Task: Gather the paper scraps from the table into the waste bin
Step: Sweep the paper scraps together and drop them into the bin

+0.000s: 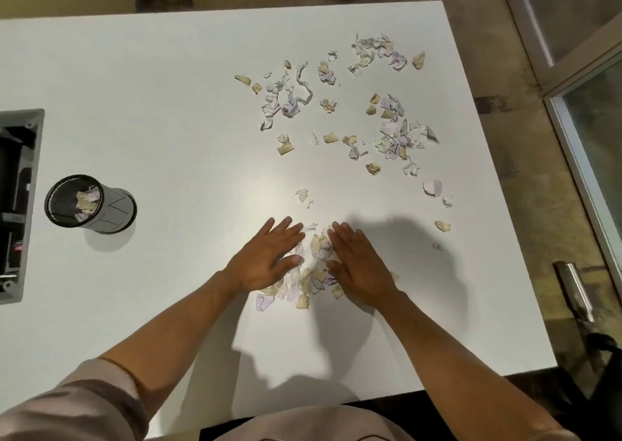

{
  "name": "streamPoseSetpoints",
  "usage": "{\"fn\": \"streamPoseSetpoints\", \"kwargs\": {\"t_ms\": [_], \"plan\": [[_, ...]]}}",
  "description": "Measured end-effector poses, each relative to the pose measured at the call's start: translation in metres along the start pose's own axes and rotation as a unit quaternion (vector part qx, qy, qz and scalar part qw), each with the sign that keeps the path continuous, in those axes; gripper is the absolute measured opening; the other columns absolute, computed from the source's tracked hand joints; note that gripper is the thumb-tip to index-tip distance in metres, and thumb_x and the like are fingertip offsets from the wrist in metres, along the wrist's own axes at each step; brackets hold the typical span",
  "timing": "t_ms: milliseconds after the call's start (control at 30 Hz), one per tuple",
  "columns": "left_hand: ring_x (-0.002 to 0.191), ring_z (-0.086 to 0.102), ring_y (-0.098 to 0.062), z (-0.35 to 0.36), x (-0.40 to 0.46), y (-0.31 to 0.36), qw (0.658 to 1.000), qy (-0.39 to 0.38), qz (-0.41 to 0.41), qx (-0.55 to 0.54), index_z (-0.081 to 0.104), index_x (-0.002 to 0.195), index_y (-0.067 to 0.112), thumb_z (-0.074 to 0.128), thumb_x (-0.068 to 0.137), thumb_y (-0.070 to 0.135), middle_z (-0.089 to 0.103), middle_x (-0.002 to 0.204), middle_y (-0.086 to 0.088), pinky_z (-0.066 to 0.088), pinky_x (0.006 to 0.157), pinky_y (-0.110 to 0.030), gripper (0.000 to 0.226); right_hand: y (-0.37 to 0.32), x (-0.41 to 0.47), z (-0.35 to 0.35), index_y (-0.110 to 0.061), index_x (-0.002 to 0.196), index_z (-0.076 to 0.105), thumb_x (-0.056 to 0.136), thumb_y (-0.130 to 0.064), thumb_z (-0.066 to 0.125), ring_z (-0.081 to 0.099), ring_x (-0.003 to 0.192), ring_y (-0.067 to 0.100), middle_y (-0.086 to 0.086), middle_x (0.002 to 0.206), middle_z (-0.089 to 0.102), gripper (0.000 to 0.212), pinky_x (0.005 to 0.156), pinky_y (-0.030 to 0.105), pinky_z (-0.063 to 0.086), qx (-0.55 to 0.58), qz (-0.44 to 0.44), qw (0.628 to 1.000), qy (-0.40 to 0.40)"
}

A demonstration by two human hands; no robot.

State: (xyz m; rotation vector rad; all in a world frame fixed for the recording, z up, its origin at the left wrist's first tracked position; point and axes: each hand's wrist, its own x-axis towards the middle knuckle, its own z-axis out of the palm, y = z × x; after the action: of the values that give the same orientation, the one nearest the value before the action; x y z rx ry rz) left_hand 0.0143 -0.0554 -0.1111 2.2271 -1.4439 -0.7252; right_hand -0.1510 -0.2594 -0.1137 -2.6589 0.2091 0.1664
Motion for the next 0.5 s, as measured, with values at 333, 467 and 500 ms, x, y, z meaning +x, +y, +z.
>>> {"fn": "streamPoseSetpoints", "kwargs": {"t_ms": [333, 467, 500], "plan": [[0.124, 0.042, -0.037, 0.020, -0.062, 0.051, 0.961, 0.110, -0.249, 0.046, 0.037, 0.146, 0.035, 0.052, 0.064, 0.086, 0.035, 0.150, -0.014, 0.047, 0.091, -0.050, 0.097, -0.011, -0.048, -0.018, -0.033, 0.149, 0.024, 0.078, -0.081, 0.039, 0.033, 0.129, 0.035, 0.010, 0.151, 0.030, 0.087, 0.099, 0.045, 0.042, -0.035, 0.281, 0.959, -0.027], [0.129, 0.031, -0.041, 0.020, -0.045, 0.071, 0.958, 0.045, -0.283, 0.009, 0.035, 0.146, 0.034, 0.074, 0.069, 0.061, 0.023, 0.154, -0.016, 0.040, 0.100, -0.048, 0.090, -0.037, -0.027, -0.018, -0.039, 0.146, 0.025, 0.074, -0.073, 0.057, 0.036, 0.117, 0.033, 0.008, 0.139, 0.033, 0.086, 0.092, 0.043, 0.047, -0.026, 0.244, 0.968, -0.049], [0.129, 0.030, -0.041, 0.019, -0.040, 0.075, 0.958, 0.039, -0.283, 0.010, 0.038, 0.145, 0.033, 0.075, 0.075, 0.050, 0.024, 0.153, -0.016, 0.039, 0.101, -0.046, 0.081, -0.044, -0.021, -0.017, -0.039, 0.145, 0.029, 0.074, -0.069, 0.061, 0.040, 0.113, 0.033, 0.009, 0.136, 0.036, 0.083, 0.089, 0.042, 0.048, -0.045, 0.226, 0.972, -0.047]]}}
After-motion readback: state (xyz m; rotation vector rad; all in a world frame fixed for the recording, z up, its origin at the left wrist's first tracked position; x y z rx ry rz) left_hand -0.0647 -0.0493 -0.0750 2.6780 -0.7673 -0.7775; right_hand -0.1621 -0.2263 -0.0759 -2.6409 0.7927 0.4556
